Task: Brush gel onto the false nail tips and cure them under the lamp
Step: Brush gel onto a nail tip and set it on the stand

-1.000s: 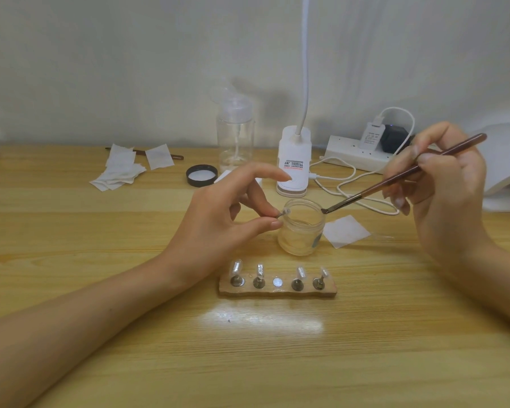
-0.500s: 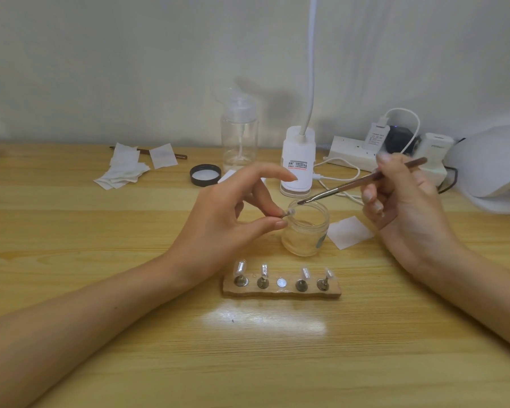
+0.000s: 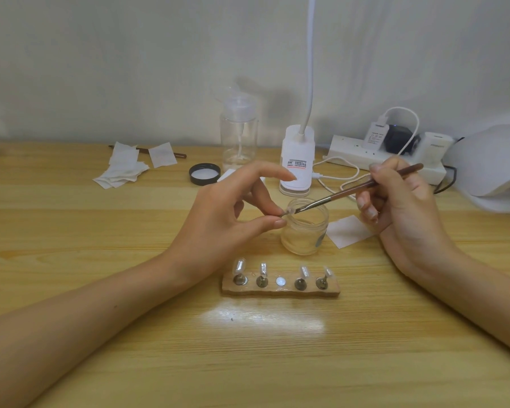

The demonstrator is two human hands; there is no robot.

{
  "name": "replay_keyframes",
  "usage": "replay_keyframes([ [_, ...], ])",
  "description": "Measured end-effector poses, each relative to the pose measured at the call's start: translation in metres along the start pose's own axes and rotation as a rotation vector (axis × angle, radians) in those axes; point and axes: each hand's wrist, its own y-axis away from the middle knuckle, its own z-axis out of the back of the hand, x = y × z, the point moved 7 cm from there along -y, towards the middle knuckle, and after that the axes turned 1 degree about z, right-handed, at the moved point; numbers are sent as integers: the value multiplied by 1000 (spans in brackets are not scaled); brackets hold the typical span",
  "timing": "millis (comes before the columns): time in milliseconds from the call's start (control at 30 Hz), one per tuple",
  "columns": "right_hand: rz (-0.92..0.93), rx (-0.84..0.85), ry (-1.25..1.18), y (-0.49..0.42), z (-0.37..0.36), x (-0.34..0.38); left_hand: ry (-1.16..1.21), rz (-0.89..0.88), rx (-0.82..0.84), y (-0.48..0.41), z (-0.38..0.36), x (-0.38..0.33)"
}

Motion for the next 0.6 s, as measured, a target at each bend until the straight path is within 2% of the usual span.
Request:
replay_keyframes([
  [133,53,38,-74,2,-5,5,2,-1,-1,0,0,0],
  [233,46,79,-32,2,-8,3,8,-2,-2,0,0,1],
  [433,9,5,44,1,0,1,11,-2,2,0,-1,1],
  [600,92,73,-30,3,-7,9,19,-8,2,0,0,1],
])
